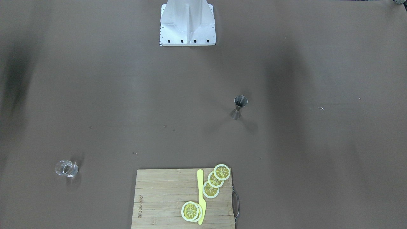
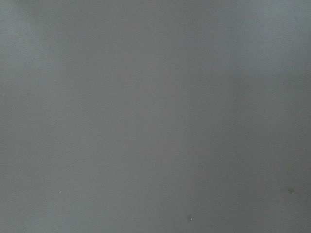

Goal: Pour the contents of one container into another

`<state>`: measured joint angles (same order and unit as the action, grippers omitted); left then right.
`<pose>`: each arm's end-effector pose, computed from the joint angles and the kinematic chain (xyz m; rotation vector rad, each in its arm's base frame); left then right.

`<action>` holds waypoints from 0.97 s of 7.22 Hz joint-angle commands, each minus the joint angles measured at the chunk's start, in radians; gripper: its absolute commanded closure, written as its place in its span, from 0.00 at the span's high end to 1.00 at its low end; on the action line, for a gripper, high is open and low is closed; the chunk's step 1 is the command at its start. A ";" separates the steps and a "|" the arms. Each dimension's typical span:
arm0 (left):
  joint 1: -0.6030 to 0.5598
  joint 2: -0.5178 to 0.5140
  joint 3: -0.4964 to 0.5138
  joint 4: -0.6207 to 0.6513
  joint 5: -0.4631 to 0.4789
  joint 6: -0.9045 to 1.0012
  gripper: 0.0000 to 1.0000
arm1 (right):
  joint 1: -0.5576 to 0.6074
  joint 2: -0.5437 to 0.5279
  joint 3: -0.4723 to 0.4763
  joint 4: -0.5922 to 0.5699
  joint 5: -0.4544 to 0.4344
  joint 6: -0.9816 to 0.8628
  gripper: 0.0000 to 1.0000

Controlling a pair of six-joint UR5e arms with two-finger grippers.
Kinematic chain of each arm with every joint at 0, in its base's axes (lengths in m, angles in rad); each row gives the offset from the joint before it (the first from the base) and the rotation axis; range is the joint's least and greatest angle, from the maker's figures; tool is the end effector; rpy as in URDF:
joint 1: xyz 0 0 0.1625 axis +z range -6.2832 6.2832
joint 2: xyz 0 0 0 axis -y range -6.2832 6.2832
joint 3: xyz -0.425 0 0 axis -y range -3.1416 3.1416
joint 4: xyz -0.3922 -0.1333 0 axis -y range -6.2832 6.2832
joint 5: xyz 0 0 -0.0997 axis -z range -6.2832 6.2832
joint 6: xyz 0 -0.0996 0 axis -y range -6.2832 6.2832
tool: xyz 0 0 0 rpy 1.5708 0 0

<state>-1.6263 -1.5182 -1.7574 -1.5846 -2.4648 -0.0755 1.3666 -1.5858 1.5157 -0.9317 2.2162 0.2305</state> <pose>-0.0819 -0.4703 0.5815 0.1289 0.8936 -0.0559 -0.0319 -0.5160 0.6282 0.4005 -0.7310 -0.1588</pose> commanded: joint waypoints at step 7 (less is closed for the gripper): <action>0.061 -0.045 0.001 -0.321 -0.057 0.011 0.98 | -0.130 0.147 -0.263 0.419 -0.080 0.172 1.00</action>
<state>-1.6039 -1.5677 -1.7699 -1.7801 -2.5230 -0.0638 1.2712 -1.4629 1.2469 -0.5659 2.1828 0.2974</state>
